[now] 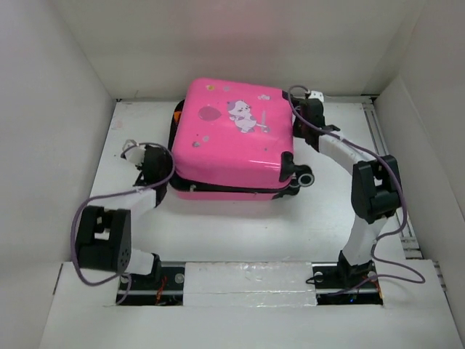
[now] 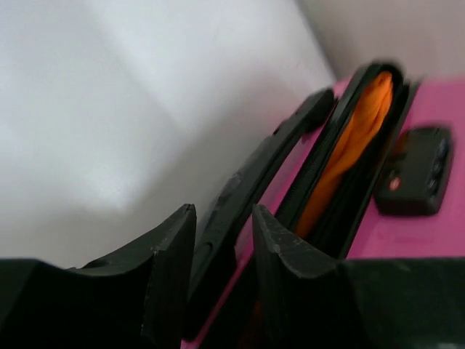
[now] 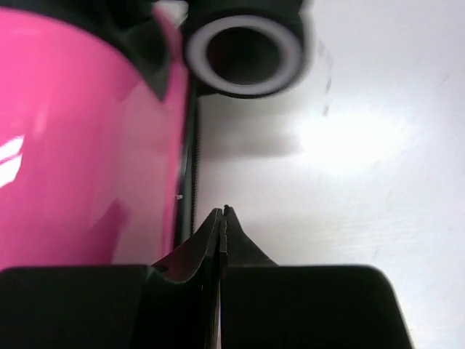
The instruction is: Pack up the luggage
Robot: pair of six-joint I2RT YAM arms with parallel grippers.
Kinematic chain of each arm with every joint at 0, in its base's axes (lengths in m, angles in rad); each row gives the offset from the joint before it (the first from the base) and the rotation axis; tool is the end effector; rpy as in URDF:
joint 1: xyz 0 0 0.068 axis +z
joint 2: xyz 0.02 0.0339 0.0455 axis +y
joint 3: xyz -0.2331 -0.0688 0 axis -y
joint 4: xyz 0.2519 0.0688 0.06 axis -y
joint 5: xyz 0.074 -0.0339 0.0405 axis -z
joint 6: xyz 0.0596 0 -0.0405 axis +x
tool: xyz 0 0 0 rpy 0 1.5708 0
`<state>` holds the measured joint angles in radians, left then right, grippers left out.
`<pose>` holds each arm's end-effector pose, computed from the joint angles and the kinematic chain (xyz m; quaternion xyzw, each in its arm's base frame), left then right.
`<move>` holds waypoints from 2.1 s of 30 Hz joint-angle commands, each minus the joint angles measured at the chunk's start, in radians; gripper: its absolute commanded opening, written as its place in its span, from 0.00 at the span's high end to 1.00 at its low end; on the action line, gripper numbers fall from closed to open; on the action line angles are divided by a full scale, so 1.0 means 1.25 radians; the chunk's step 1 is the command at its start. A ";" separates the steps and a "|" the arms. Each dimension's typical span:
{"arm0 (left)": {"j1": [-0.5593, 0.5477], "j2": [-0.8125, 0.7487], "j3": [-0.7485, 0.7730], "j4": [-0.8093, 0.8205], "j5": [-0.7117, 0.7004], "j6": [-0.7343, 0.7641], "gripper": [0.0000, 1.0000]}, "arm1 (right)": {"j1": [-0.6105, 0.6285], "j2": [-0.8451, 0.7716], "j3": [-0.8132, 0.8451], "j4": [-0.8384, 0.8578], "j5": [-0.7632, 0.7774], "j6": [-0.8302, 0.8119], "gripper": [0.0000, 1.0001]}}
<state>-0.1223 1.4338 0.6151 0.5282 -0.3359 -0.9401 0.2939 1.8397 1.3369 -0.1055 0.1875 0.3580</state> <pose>0.3288 -0.0206 0.1641 -0.4060 0.6858 -0.1827 0.5757 0.4247 0.1169 0.1937 0.0716 0.8807 0.0690 0.4632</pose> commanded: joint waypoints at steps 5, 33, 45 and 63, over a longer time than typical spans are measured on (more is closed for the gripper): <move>-0.405 -0.315 -0.170 -0.225 0.084 -0.019 0.71 | 0.159 0.105 0.389 -0.101 -0.240 -0.089 1.00; -0.044 -0.265 0.193 -0.178 0.032 0.049 0.00 | 0.122 -0.633 -0.273 0.077 -0.060 0.005 1.00; 0.140 0.237 0.545 -0.268 0.389 0.098 0.10 | 0.088 -0.688 -0.586 0.115 0.005 0.121 1.00; 0.034 -0.143 -0.112 0.002 0.375 0.028 0.16 | -0.028 -0.136 -0.093 0.257 -0.347 0.034 1.00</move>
<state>0.0174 1.3090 0.6159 0.6437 -0.0113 -0.9550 0.2386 1.6821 1.1103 0.0391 -0.0116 0.3908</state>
